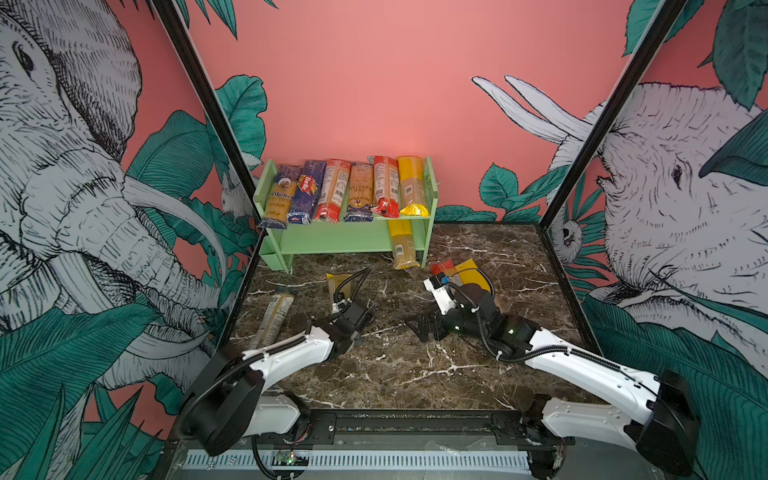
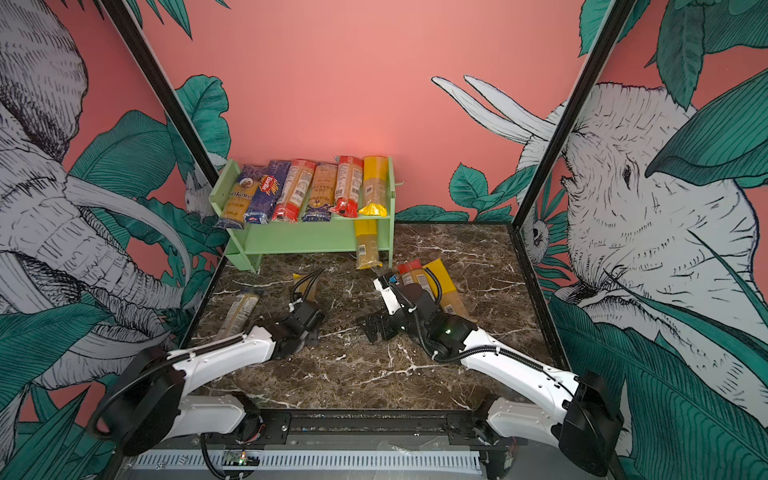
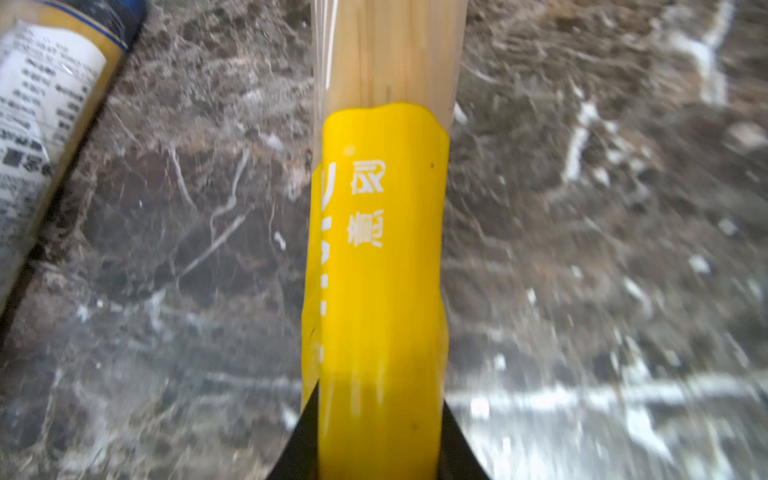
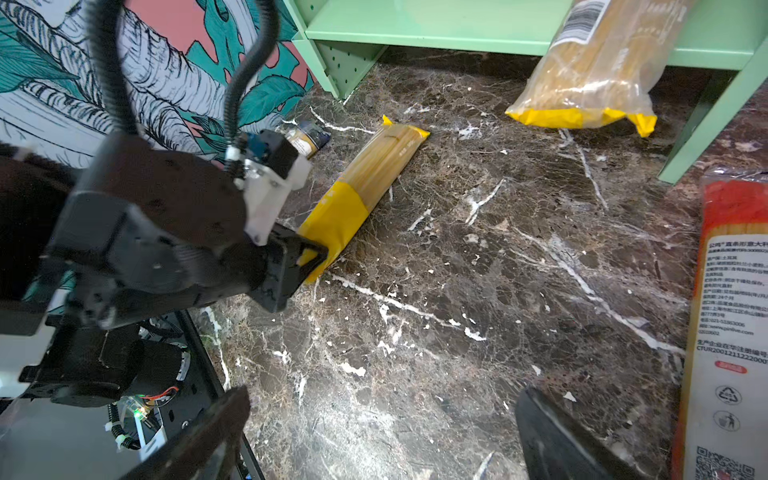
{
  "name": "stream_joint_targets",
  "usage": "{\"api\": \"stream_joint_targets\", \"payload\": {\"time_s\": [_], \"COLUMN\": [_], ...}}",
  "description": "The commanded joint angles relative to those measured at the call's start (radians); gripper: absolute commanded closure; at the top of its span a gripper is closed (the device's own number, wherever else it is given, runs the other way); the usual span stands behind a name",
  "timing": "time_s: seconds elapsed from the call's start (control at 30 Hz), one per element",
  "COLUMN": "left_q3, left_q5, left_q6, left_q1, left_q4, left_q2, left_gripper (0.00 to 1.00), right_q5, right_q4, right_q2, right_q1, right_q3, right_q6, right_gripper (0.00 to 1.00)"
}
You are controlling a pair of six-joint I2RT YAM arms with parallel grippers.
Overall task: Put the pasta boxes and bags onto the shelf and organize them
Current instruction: 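Close the left gripper on the yellow STATIME pack and lift it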
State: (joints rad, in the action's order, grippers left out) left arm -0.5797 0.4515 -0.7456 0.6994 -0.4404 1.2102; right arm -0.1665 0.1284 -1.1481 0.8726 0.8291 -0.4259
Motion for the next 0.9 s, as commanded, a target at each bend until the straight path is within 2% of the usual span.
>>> {"api": "stream_joint_targets", "payload": {"time_s": [0.0,0.13,0.43,0.6,0.87], "left_q3": [0.011,0.011,-0.015,-0.047,-0.105], "left_q5": [0.051,0.035,0.002,0.017,0.008], "left_q6": [0.025,0.066,0.099,0.134,0.161], "left_q1": [-0.005,-0.005,-0.005,-0.005,-0.005], "left_q4": [-0.009,-0.081,-0.216,-0.256,-0.271], "left_q2": [-0.187,-0.337,-0.509,-0.560,-0.553], "left_gripper": [1.00,1.00,1.00,1.00,1.00], "right_q5": [0.011,0.022,0.050,0.049,0.051], "right_q4": [-0.007,0.014,0.048,0.060,0.059], "right_q2": [0.031,0.049,0.074,0.076,0.070], "right_q1": [0.004,0.008,0.010,0.011,0.011], "right_q3": [-0.006,0.006,0.024,0.039,0.043], "right_q6": [-0.030,-0.030,-0.025,-0.016,-0.004], "right_gripper": [0.01,0.01,0.01,0.01,0.01]}}
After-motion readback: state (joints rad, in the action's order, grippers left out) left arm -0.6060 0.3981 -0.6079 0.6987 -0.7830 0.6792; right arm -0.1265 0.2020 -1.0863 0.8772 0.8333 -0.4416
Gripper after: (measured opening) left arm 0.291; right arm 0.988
